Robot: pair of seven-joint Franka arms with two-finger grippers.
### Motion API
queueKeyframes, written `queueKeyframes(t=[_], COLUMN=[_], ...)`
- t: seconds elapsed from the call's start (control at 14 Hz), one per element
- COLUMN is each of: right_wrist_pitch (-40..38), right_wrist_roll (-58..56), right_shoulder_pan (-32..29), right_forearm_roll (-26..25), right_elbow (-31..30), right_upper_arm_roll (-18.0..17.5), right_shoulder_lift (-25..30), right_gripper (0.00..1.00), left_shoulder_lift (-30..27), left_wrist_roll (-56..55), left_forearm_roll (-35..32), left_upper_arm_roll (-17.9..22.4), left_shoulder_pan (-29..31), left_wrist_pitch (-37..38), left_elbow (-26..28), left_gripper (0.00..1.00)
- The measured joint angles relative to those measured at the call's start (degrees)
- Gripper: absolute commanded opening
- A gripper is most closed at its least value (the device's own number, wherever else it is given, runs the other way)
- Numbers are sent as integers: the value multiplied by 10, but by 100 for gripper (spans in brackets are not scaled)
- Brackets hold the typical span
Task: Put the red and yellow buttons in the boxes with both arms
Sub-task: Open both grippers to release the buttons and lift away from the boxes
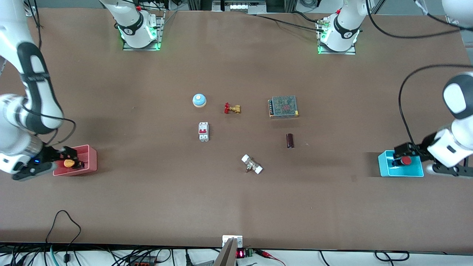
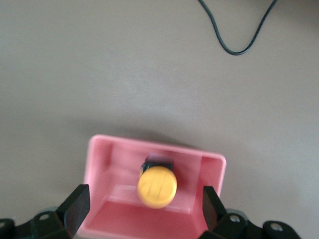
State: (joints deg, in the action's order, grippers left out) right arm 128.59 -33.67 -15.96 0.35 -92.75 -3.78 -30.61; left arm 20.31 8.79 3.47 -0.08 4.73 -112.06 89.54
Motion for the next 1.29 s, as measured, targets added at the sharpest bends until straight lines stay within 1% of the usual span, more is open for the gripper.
queueKeyframes(t=[0.14, 0.29, 0.43, 0.57, 0.64, 0.79, 1.0, 1.29], right_wrist_pitch=[-82, -152, -194, -214, -226, -246, -294, -306], right_wrist_roll=[37, 120, 223, 272, 280, 283, 283, 283], right_shoulder_pan=[14, 48, 93, 126, 134, 138, 151, 176], right_forearm_roll=[0, 0, -4, -6, -7, -15, -17, -17], right_elbow=[3, 3, 1, 0, 0, -2, -4, -10], right_upper_arm_roll=[-2, -4, -6, -7, -7, -4, 13, 38], right_shoulder_lift=[67, 132, 181, 216, 232, 254, 277, 291], right_gripper=[100, 100, 100, 100, 100, 100, 100, 100], left_shoulder_lift=[-29, -51, -69, -84, -89, -93, -93, -93], left_wrist_roll=[-22, -28, -28, -29, -36, -74, -106, -112], left_forearm_roll=[0, 0, 0, 0, 0, 0, 0, 0], left_upper_arm_roll=[0, 0, 1, 1, 1, -1, -7, -8], left_shoulder_pan=[-11, -13, -13, -13, -13, -13, -16, -18], left_wrist_pitch=[32, 46, 63, 102, 128, 156, 162, 162], left_elbow=[2, 2, 2, -4, -12, -22, -23, -24], left_gripper=[100, 100, 100, 100, 100, 100, 100, 100])
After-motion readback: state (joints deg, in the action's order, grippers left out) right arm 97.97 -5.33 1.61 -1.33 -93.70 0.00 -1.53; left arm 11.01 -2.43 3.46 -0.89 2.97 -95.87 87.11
